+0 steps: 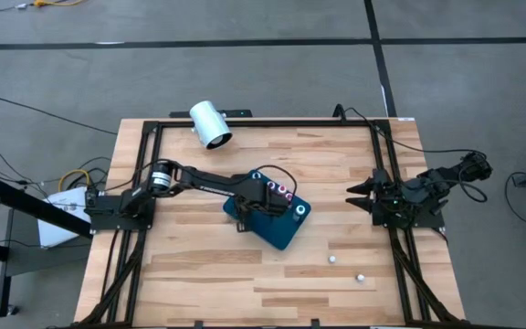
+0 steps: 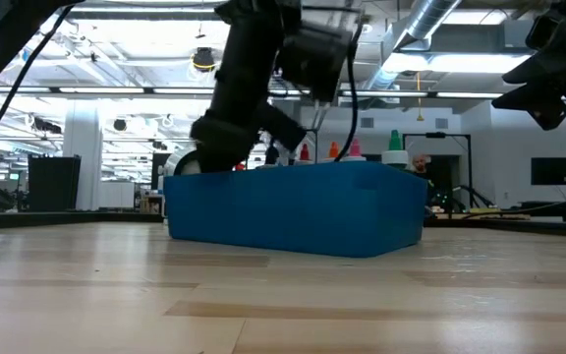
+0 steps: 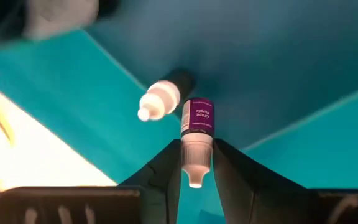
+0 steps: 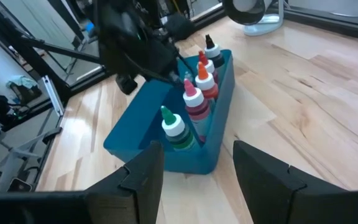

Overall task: Pick & Place food coloring
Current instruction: Put the small purple food coloring bottle into the blue bin

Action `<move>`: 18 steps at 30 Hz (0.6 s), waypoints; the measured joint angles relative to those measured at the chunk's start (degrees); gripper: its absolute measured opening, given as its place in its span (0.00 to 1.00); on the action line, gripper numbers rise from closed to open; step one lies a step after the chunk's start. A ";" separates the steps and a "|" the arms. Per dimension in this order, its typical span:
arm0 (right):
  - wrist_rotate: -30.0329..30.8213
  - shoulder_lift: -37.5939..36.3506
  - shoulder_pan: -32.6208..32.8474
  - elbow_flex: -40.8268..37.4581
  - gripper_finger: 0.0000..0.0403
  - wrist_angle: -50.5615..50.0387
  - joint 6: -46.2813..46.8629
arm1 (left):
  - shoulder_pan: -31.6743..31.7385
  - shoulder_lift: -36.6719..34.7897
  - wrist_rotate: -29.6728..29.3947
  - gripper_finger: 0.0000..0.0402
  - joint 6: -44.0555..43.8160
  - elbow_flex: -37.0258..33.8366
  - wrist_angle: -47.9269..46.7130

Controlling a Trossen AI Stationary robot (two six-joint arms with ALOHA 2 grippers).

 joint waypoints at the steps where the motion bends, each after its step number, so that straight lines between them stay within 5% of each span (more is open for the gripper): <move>1: 0.00 0.01 0.00 0.00 0.45 -0.25 0.00 | 0.02 -0.06 -0.38 0.19 0.21 0.78 0.07; 18: -0.11 0.01 0.00 0.00 0.45 -0.19 -0.02 | 0.04 -0.10 -0.24 0.20 1.51 3.41 0.16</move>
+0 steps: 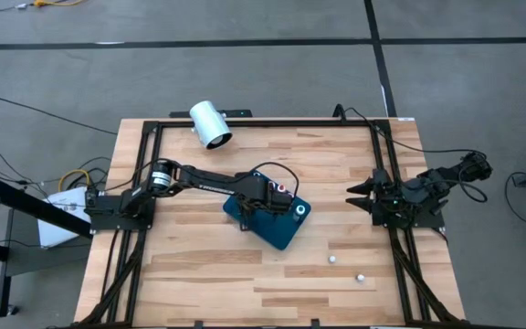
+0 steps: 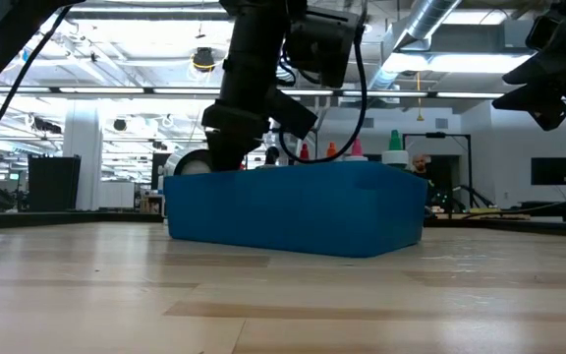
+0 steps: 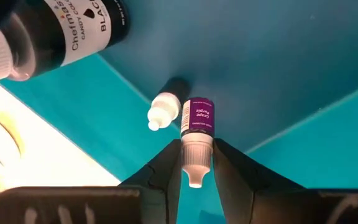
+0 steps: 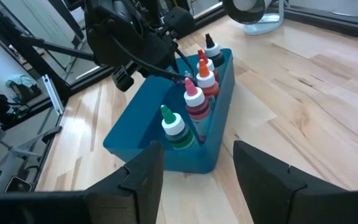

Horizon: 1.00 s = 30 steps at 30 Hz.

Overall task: Pick & Place food coloring
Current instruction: Put the small purple food coloring bottle into the blue bin, then put the small brown food coloring bottle into the blue bin

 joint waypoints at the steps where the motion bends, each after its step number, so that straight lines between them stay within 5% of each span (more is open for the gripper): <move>1: 0.00 0.00 0.00 0.00 0.45 0.00 0.00 | 0.02 0.00 0.24 0.20 0.00 0.00 0.00; 19: 0.02 0.00 0.00 -0.01 0.45 -0.01 -0.17 | 0.07 0.00 1.20 0.34 -1.26 0.07 -2.55; 30: -0.02 0.00 0.00 -0.02 0.45 -0.02 -0.08 | -1.26 -1.41 -1.25 0.34 -8.22 17.20 -9.62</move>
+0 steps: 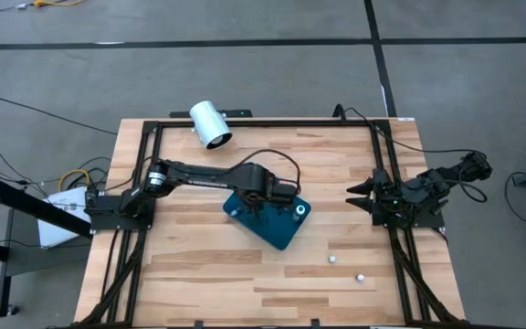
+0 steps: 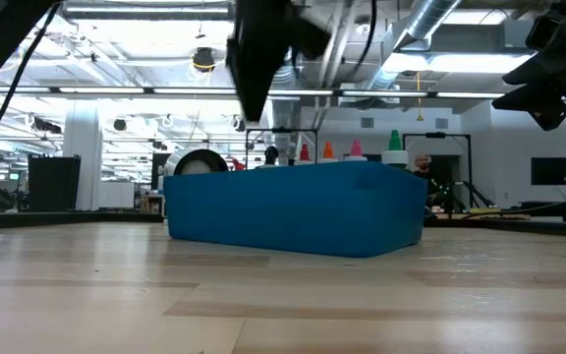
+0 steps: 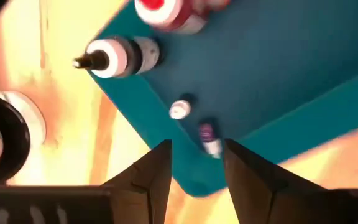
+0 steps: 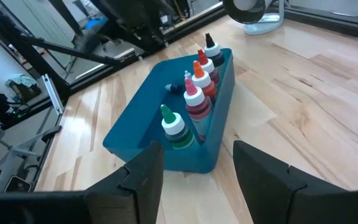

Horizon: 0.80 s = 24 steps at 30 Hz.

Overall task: Pick & Place food coloring
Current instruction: Put the small brown food coloring bottle into the blue bin

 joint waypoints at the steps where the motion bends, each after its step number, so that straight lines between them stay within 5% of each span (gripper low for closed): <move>1: -0.01 0.00 0.00 0.00 0.45 0.00 0.02 | -0.31 -0.04 -0.18 0.34 -0.80 2.37 -0.20; 6: -0.01 0.00 0.00 0.00 0.45 0.00 0.08 | -2.21 -0.60 -0.17 0.34 -2.47 12.08 0.22; 12: -0.21 -0.02 0.00 -0.02 0.45 0.01 1.10 | -5.55 -6.58 -6.09 0.34 -7.43 9.27 -0.10; 18: -2.27 -0.02 0.02 -0.02 0.46 0.00 3.74 | -9.94 -11.29 -18.35 0.34 -12.60 9.19 0.06; 24: -6.09 -0.02 0.13 -0.02 0.46 0.01 3.59 | -12.58 -12.21 -20.18 0.34 -13.59 8.76 0.21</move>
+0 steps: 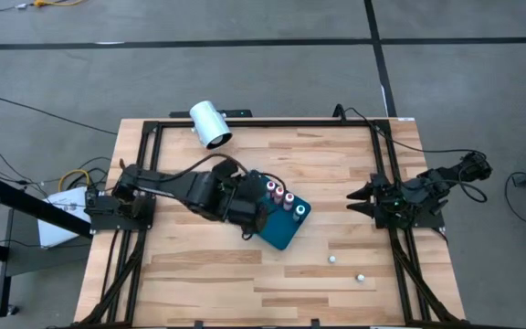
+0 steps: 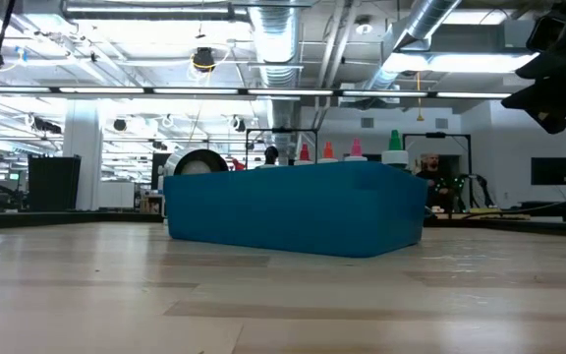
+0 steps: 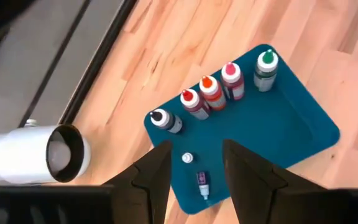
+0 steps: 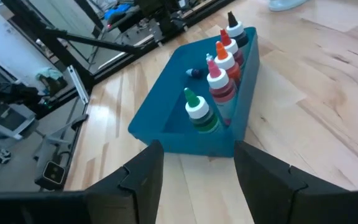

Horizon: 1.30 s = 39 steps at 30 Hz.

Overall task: Pick & Place food coloring
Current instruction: Put the small brown food coloring bottle into the blue bin

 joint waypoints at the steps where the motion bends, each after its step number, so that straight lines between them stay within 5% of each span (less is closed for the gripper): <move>1: -0.09 0.00 0.00 0.00 0.46 -0.01 -0.19 | -0.24 -0.05 -0.57 0.34 -0.63 -0.84 0.07; 10: -0.12 0.00 0.02 0.00 0.45 -0.01 -2.07 | -2.42 -4.89 -4.14 0.34 -7.50 -19.62 7.71; 24: 0.04 0.00 0.00 0.00 0.45 0.29 -3.59 | -2.52 -33.95 0.93 0.34 -6.69 -71.38 55.58; 32: 0.04 0.60 0.00 0.82 0.45 2.15 -3.71 | -0.62 -50.52 1.54 0.34 -5.66 -91.91 69.09; 39: -0.03 8.31 0.00 5.97 0.45 1.58 -4.67 | 1.66 -67.73 4.50 0.34 -1.98 -107.56 82.90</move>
